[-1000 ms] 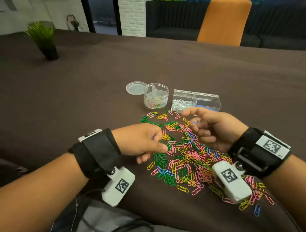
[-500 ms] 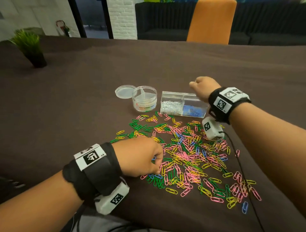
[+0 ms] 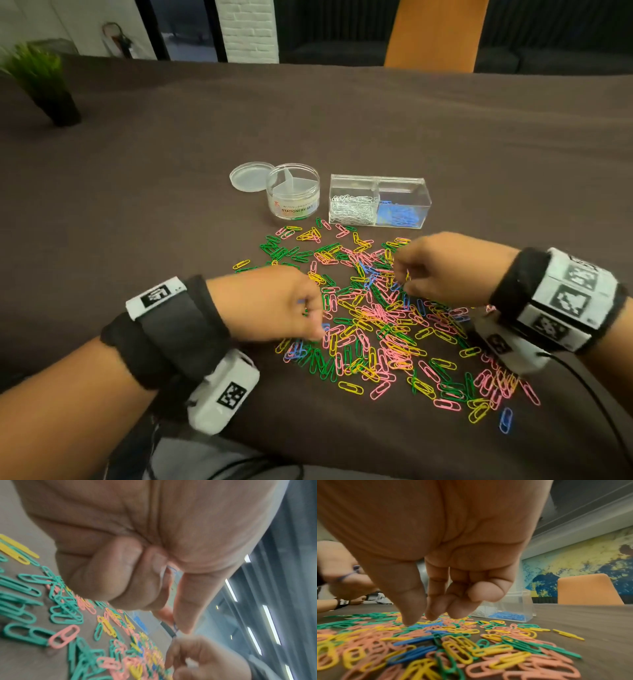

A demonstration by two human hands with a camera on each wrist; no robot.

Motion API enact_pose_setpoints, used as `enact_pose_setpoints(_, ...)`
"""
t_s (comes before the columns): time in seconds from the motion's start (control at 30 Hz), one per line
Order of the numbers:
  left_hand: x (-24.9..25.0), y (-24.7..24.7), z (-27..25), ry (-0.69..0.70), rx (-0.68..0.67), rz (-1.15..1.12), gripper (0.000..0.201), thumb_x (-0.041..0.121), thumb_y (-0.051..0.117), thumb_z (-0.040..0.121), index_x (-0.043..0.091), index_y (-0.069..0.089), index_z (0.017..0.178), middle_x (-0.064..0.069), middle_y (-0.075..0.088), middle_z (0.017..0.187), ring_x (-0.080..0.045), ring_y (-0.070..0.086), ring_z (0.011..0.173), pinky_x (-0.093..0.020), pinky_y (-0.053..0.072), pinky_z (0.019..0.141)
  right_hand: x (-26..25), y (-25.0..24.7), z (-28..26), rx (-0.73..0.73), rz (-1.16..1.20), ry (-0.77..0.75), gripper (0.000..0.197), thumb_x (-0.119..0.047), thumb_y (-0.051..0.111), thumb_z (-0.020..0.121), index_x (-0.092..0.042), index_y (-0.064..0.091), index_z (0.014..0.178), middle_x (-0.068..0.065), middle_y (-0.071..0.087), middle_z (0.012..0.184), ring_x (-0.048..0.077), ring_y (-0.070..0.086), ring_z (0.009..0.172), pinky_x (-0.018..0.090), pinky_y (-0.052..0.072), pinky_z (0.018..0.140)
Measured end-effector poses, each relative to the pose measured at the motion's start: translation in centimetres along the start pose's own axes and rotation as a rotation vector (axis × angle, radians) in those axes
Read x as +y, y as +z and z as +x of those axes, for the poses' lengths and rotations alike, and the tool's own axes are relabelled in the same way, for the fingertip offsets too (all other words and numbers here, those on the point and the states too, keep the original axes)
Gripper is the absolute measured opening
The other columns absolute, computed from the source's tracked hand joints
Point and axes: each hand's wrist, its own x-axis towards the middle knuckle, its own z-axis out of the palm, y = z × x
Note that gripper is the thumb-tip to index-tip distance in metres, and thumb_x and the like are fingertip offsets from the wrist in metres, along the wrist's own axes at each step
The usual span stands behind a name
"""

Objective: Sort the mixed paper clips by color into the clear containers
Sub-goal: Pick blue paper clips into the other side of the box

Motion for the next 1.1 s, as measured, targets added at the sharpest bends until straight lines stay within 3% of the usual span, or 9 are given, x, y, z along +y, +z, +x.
enact_pose_setpoints(0.1,-1.8,-1.6,-0.6,-0.030,0.016,-0.542,0.013,0.034,0.071,0.079,0.025,0.063,0.075,0.009,0.047,0.057,-0.008,0.038,0.046,-0.022,0.030,0.046,-0.5,0.4,-1.3,-0.028,-0.062,-0.006,0.009,-0.036,0.062,0.087,-0.036,0.054,0.090,-0.013,0.056,0.077,0.007,0.052,0.072,0.029,0.046,0.068)
enact_pose_setpoints(0.2,-2.6,-2.1,-0.9,-0.103,0.027,-1.184,0.005,0.015,0.051,0.071,0.018,0.049,0.069,-0.002,0.033,0.060,-0.010,0.029,0.041,-0.017,0.019,0.040,-3.5,0.3,-1.6,0.003,-0.036,-0.144,0.004,-0.035,0.058,0.089,-0.032,0.058,0.092,-0.012,0.059,0.082,0.010,0.053,0.076,0.033,0.050,0.073)
enact_pose_setpoints(0.33,-3.0,-1.8,-0.8,-0.092,0.056,-1.398,0.021,0.002,0.043,0.055,0.016,0.042,0.071,-0.007,0.038,0.066,-0.013,0.036,0.042,-0.016,0.023,0.036,-9.5,0.7,0.4,-0.029,0.023,-0.413,0.009,-0.025,0.054,0.091,-0.029,0.062,0.094,-0.006,0.064,0.091,0.018,0.059,0.085,0.035,0.051,0.077)
enact_pose_setpoints(0.47,-3.6,-1.7,-1.4,-0.102,0.068,-1.171,0.024,0.014,0.063,0.051,0.015,0.053,0.074,-0.005,0.043,0.064,-0.010,0.035,0.042,-0.014,0.024,0.038,-12.7,1.8,3.0,-0.109,-0.102,-0.488,0.021,-0.025,0.060,0.091,-0.029,0.064,0.112,-0.002,0.063,0.106,0.023,0.059,0.098,0.031,0.048,0.078)
enact_pose_setpoints(0.6,-3.0,-2.3,-2.7,-0.043,0.049,-0.498,0.016,0.036,0.077,0.073,0.022,0.067,0.071,0.009,0.054,0.059,-0.004,0.042,0.052,-0.015,0.036,0.054,-13.2,2.3,3.5,-0.123,-0.148,-0.505,0.012,-0.016,0.057,0.088,-0.026,0.064,0.091,-0.001,0.062,0.097,0.020,0.058,0.086,0.026,0.036,0.058)
enact_pose_setpoints(0.73,-1.7,-2.4,-2.9,-0.089,0.114,-0.083,0.012,0.031,0.080,0.078,0.022,0.072,0.075,0.018,0.052,0.049,0.000,0.046,0.048,-0.013,0.033,0.050,-12.0,2.0,3.1,-0.137,0.057,-0.470,0.012,-0.014,0.059,0.084,-0.024,0.065,0.084,-0.003,0.064,0.090,0.017,0.060,0.081,0.033,0.049,0.072)
enact_pose_setpoints(0.9,0.3,-0.2,-2.1,-0.122,0.054,0.161,0.028,0.053,0.076,0.075,0.028,0.071,0.084,0.025,0.053,0.051,0.003,0.049,0.052,-0.016,0.031,0.047,-8.8,0.5,1.8,-0.026,0.371,-0.305,0.006,-0.018,0.067,0.089,-0.022,0.064,0.086,-0.009,0.066,0.076,-0.005,0.058,0.065,0.010,0.041,0.061)
enact_pose_setpoints(0.97,0.7,0.6,-1.8,-0.120,0.041,0.192,0.033,0.057,0.075,0.073,0.027,0.071,0.084,0.018,0.057,0.053,-0.001,0.052,0.053,-0.022,0.038,0.052,-7.5,0.1,1.2,-0.035,0.589,-0.245,0.008,-0.012,0.068,0.090,-0.016,0.063,0.085,-0.005,0.069,0.071,0.003,0.065,0.062,0.015,0.047,0.060)
enact_pose_setpoints(1.1,1.3,1.5,-1.3,-0.113,0.006,0.266,0.034,0.056,0.073,0.075,0.024,0.069,0.085,0.005,0.066,0.068,-0.008,0.057,0.062,-0.024,0.042,0.057,-4.6,-0.2,0.2,-0.002,0.846,-0.123,0.009,-0.016,0.075,0.083,-0.012,0.066,0.083,-0.001,0.074,0.082,0.028,0.071,0.076,0.043,0.055,0.066)
